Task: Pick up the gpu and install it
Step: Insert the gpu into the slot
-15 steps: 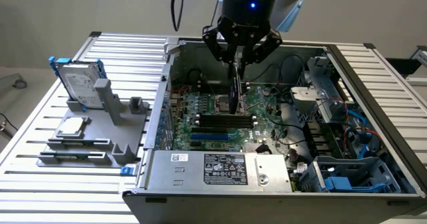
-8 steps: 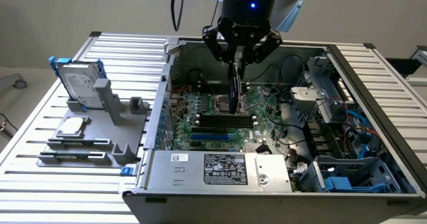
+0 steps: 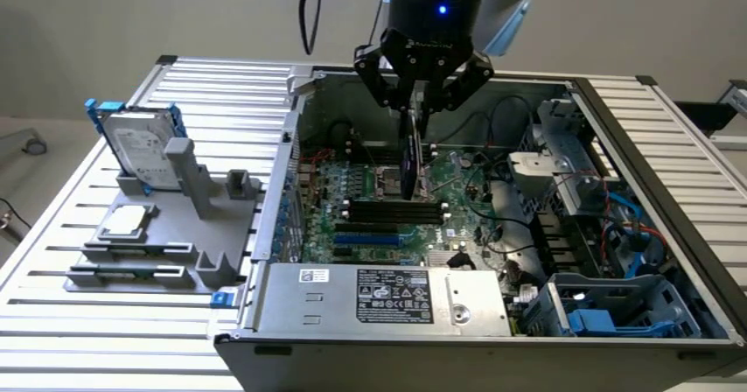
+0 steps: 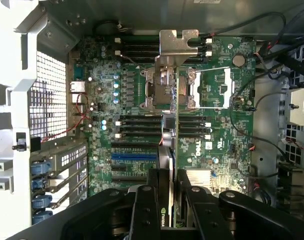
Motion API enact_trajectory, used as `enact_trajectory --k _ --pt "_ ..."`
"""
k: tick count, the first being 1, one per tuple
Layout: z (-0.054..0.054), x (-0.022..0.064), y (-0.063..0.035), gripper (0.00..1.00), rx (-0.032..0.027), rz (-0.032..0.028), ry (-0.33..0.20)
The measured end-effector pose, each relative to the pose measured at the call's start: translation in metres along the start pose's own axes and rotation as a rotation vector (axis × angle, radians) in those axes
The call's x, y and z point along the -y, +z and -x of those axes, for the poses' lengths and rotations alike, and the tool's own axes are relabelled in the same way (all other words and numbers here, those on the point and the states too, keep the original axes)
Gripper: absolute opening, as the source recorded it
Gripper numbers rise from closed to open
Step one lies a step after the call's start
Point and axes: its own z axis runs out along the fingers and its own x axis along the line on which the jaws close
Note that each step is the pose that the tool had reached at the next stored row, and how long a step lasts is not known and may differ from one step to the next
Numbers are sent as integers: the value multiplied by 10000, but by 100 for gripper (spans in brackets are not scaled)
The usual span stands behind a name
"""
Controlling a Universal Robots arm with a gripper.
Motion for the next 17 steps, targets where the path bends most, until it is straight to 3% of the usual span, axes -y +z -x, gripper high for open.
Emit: enact_trajectory --k 3,7,17 --pt "0 0 16 26 56 -7 -453" --pt "0 2 47 26 84 -17 -1180" --pt "1 4 116 26 47 -35 -2987"
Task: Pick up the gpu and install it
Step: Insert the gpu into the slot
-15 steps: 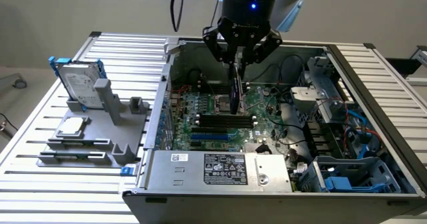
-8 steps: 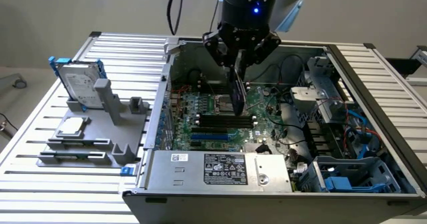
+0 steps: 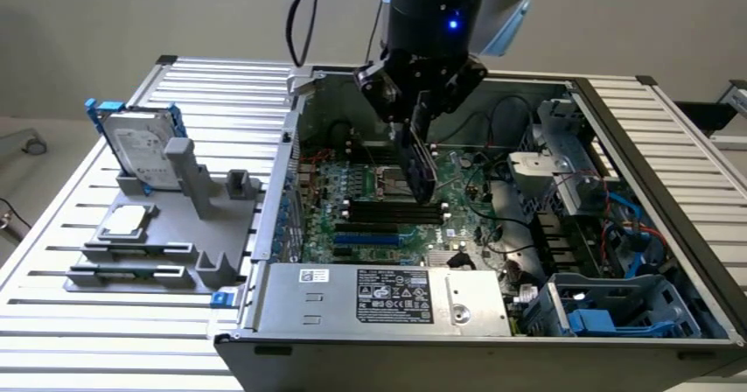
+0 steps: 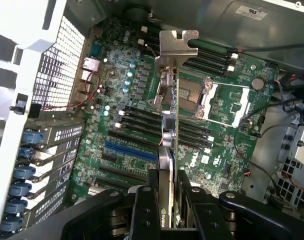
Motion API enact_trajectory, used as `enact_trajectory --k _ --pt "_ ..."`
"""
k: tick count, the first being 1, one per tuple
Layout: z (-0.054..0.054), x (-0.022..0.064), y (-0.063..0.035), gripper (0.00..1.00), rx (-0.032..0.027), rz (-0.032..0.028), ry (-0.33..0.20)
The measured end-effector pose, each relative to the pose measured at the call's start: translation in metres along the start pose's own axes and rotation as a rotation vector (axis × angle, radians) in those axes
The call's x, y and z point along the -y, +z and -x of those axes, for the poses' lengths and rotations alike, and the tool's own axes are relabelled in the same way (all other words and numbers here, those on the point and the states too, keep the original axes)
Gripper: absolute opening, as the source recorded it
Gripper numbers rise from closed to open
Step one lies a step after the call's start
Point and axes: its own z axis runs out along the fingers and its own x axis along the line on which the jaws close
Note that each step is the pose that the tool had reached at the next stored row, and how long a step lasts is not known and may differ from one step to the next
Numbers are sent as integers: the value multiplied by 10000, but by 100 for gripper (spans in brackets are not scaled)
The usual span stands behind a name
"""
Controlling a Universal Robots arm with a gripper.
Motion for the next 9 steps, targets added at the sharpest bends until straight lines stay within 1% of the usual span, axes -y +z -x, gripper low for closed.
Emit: enact_trajectory --k 9 --pt "0 2 49 26 -57 -1 -1646"
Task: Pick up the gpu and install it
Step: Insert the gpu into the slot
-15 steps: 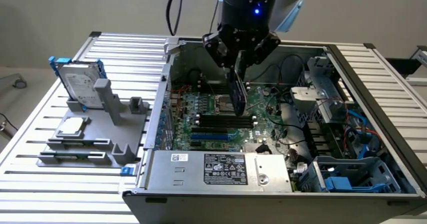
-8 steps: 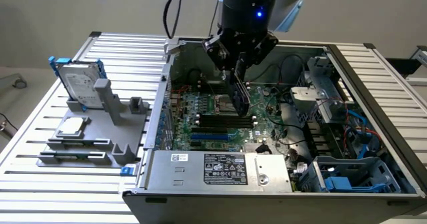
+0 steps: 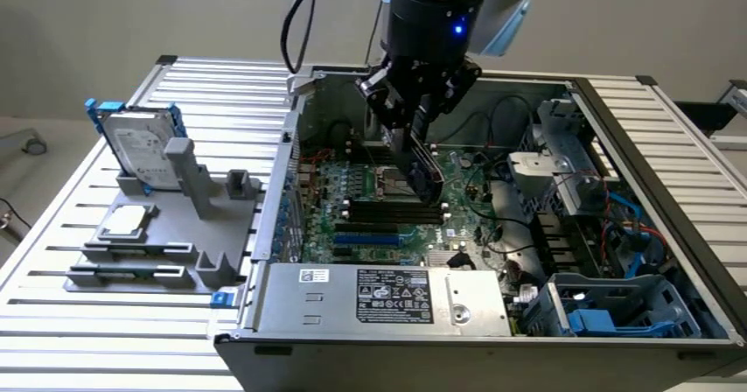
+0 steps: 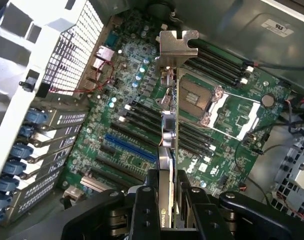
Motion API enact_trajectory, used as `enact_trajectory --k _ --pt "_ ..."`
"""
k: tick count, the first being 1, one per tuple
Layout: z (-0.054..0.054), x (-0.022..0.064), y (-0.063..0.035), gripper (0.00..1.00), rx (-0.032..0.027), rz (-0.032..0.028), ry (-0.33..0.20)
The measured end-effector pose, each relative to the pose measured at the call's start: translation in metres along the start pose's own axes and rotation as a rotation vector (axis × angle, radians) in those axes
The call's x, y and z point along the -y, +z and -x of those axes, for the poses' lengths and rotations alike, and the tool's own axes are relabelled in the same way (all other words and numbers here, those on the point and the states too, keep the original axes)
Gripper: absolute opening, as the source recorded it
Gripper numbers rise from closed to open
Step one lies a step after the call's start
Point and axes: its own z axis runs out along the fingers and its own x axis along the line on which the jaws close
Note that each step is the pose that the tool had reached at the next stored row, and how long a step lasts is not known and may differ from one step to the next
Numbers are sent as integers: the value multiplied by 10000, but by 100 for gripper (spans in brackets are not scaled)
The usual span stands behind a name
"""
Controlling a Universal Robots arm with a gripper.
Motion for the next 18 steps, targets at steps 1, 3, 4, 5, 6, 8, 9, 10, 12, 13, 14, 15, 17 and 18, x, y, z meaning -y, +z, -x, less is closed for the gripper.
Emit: enact_trajectory --k 1,3,4,5,6,8,9,10,12,13,14,15,17,18 --pt "0 0 8 26 -5 0 -185" --pt "0 1 22 26 -19 -1 -544" --pt "0 1 29 26 -25 -1 -725" --pt "0 1 36 26 -31 -1 -904" --pt "0 1 44 26 -38 -2 -1085" --pt "0 2 59 26 -50 -2 -1459" --pt "0 2 66 26 -57 -3 -1640" --pt "0 2 74 26 -63 -2 -1824" --pt "0 3 88 26 -75 -3 -2183" --pt "0 3 96 26 -80 -3 -2354" --pt "0 4 104 26 -87 -3 -2549" --pt "0 4 111 26 -94 -4 -2729" --pt "0 4 126 26 -104 -4 -3083" --pt "0 4 134 26 -110 -4 -3263"
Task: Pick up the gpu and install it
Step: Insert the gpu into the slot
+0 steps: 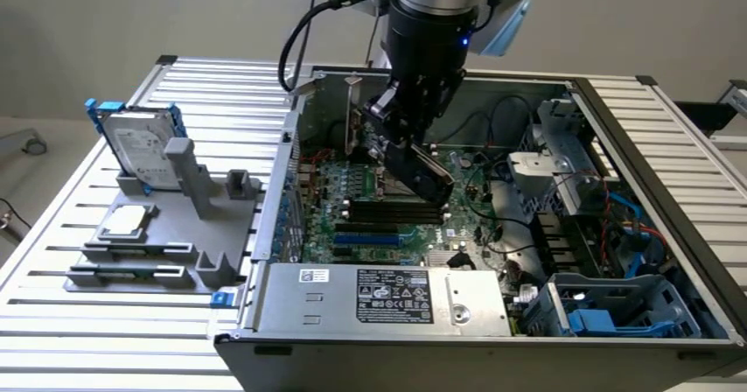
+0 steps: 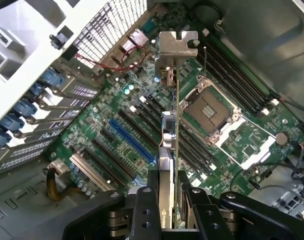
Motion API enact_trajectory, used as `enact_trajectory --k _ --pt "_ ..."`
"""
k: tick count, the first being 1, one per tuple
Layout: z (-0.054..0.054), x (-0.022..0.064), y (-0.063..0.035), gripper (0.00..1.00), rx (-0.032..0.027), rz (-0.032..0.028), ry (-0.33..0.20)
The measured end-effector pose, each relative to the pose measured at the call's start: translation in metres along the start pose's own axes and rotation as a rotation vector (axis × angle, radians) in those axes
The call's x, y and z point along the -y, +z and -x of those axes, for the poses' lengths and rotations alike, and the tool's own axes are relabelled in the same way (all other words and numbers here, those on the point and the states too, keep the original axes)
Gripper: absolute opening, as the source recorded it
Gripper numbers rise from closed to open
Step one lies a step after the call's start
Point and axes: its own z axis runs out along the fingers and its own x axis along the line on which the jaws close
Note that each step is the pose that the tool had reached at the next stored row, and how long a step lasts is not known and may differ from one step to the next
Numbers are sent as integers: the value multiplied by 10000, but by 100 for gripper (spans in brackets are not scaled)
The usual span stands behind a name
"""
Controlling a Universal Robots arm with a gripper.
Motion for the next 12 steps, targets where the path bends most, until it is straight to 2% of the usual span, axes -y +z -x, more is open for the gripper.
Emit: enact_trajectory --k 12 --pt "0 3 88 26 -76 -2 -2195"
